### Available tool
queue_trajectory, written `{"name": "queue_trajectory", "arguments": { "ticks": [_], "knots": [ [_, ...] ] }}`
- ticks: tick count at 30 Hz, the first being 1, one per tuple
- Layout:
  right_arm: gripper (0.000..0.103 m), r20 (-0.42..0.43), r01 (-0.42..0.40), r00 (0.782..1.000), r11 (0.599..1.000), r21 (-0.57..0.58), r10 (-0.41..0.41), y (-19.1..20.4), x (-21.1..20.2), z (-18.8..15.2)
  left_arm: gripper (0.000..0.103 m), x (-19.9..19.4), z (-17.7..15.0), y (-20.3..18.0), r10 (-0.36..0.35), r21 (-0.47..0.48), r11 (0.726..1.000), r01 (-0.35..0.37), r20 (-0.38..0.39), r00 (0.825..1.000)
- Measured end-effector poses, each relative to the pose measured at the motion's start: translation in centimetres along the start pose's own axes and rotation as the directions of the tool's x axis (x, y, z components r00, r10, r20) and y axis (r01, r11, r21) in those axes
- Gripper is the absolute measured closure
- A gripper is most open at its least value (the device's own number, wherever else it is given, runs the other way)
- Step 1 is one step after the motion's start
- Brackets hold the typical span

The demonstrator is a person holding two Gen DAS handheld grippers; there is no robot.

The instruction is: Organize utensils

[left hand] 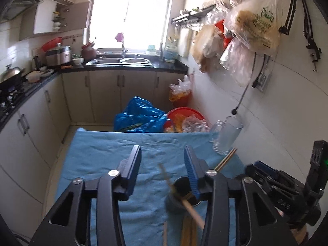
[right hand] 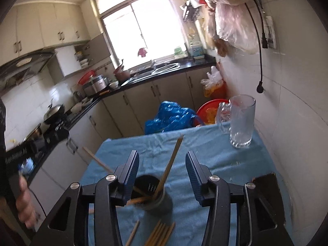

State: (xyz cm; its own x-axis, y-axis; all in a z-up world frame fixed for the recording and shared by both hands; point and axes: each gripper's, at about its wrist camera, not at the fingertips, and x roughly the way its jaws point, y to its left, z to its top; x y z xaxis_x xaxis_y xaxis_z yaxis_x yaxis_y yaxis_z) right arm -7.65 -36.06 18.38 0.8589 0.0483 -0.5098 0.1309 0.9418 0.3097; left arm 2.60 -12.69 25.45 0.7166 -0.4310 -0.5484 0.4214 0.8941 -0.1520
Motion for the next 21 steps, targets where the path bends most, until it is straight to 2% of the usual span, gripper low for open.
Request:
{"name": "queue_trajectory", "arguments": {
  "ticks": [2,4,6,8,9,10,12,13,14,15,16,21],
  "knots": [
    [0.052,-0.050,-0.059,0.997,0.998,-0.029,0.058,0.8,-0.5,-1.7,0.056,-1.4,-1.4,1.8,0.037,-0.022,0.999,-0.036,0.006,0.999],
    [0.055,-0.132,-0.157,0.980,0.986,-0.050,0.150,1.7,-0.2,-3.5,0.055,-2.1,-3.0,3.6,0.060,-0.056,0.997,-0.061,-0.010,0.998],
    [0.063,-0.260,-0.321,0.918,0.946,-0.047,0.299,3.2,1.1,-5.5,0.055,-2.4,-4.6,5.3,0.068,-0.090,0.993,-0.071,-0.033,0.997],
    [0.064,-0.352,-0.417,0.859,0.907,-0.063,0.370,5.2,2.5,-6.9,0.055,-2.1,-6.6,7.0,0.074,-0.123,0.989,-0.084,-0.079,0.994],
    [0.064,-0.365,-0.420,0.856,0.904,-0.080,0.365,5.9,3.0,-7.1,0.055,-1.9,-7.3,7.6,0.074,-0.134,0.987,-0.087,-0.098,0.992],
    [0.064,-0.367,-0.406,0.864,0.908,-0.104,0.344,6.5,3.8,-7.0,0.055,-1.6,-8.3,8.2,0.069,-0.150,0.985,-0.088,-0.122,0.990],
    [0.064,-0.330,-0.355,0.895,0.927,-0.121,0.300,6.9,5.0,-5.6,0.055,-1.1,-9.6,8.9,0.063,-0.168,0.982,-0.089,-0.152,0.986],
    [0.064,-0.266,-0.274,0.937,0.950,-0.151,0.227,6.9,5.4,-4.4,0.055,-0.8,-10.2,9.0,0.068,-0.167,0.981,-0.095,-0.162,0.984],
    [0.064,-0.201,-0.187,0.968,0.966,-0.181,0.149,6.9,5.5,-3.5,0.055,-0.6,-10.8,8.9,0.077,-0.157,0.982,-0.103,-0.165,0.983],
    [0.062,-0.138,-0.103,0.988,0.974,-0.201,0.076,6.8,5.4,-2.5,0.055,-0.5,-11.3,8.6,0.083,-0.142,0.984,-0.107,-0.165,0.983],
    [0.062,-0.117,-0.080,0.991,0.978,-0.194,0.058,6.6,5.4,-1.6,0.055,-0.3,-11.7,8.3,0.084,-0.126,0.986,-0.106,-0.166,0.983],
    [0.053,-0.095,-0.133,0.988,0.987,-0.094,0.124,5.2,2.4,-0.5,0.055,1.5,-14.0,5.8,0.052,-0.055,0.996,-0.064,-0.198,0.979]
  ]
}}
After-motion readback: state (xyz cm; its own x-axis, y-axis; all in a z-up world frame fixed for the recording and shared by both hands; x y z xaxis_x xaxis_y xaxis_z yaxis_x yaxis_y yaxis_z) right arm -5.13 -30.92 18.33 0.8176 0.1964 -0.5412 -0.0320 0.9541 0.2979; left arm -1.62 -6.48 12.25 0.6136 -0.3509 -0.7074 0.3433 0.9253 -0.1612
